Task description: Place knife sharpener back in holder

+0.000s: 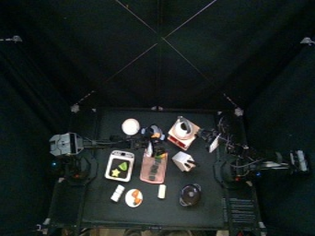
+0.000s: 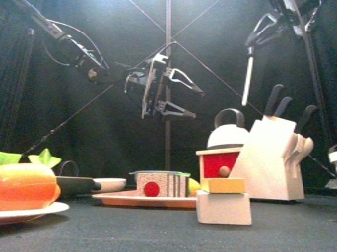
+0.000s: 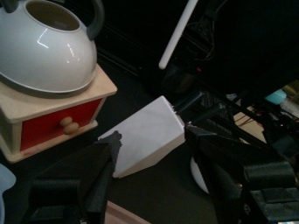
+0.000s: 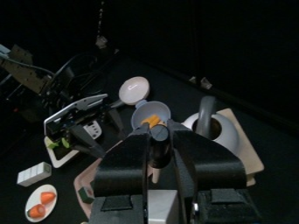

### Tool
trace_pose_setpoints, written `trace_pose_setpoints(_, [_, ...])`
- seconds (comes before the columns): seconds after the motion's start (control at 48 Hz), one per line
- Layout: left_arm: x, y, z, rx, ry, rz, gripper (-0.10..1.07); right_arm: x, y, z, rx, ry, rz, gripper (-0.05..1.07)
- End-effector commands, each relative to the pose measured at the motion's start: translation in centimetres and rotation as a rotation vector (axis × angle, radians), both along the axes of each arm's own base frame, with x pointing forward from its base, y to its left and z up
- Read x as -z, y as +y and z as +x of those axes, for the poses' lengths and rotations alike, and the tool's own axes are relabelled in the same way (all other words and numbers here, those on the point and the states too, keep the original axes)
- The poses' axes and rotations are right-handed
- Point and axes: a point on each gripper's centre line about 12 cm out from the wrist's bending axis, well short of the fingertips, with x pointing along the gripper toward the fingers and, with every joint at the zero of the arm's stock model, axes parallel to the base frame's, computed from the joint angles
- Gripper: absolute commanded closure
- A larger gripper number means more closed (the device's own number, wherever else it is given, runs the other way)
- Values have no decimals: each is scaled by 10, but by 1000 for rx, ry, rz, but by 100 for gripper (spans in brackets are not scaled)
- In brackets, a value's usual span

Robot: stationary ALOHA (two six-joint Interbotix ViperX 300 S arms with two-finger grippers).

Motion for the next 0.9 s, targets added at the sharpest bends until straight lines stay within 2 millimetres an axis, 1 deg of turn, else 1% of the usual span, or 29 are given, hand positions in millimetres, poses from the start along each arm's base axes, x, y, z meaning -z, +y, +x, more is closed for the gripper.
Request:
trace_pose_setpoints(0.0, [-11, 2, 1, -4, -27, 8, 4, -17, 6, 0, 19, -9, -33, 61])
trace_pose_setpoints(0.125, [-8, 2, 2, -5, -24, 3, 4, -17, 19, 5, 57, 5, -71, 61])
trace_pose_setpoints(0.208, [-7, 2, 3, -6, -21, 1, 4, -15, 32, 5, 89, 8, -93, 61])
trace_pose_setpoints(0.354, [-7, 1, 4, -4, -22, 1, 4, -2, 62, 2, 110, -49, -146, 61])
trace_pose_setpoints(0.438, [-8, 2, 4, -4, -24, 2, 4, 7, 74, -1, 132, -90, -171, 61])
trace_pose_setpoints(0.5, [-8, 1, 4, -3, -24, 3, 4, 18, 81, -2, 142, -98, -178, 61])
trace_pose_setpoints(0.625, [-7, 1, 4, -2, -21, 3, 4, 40, 94, 4, 128, -67, -164, 61])
trace_pose_setpoints(0.667, [-6, 1, 5, -3, -20, 0, 4, 44, 97, 5, 137, -51, -161, 61])
trace_pose_setpoints(0.792, [-3, 1, 6, -1, -14, -1, 4, 46, 103, 5, 189, -24, -182, 61])
trace_pose_setpoints(0.875, [-1, 0, 6, 0, -9, -2, 4, 46, 113, 3, 190, -23, -200, 61])
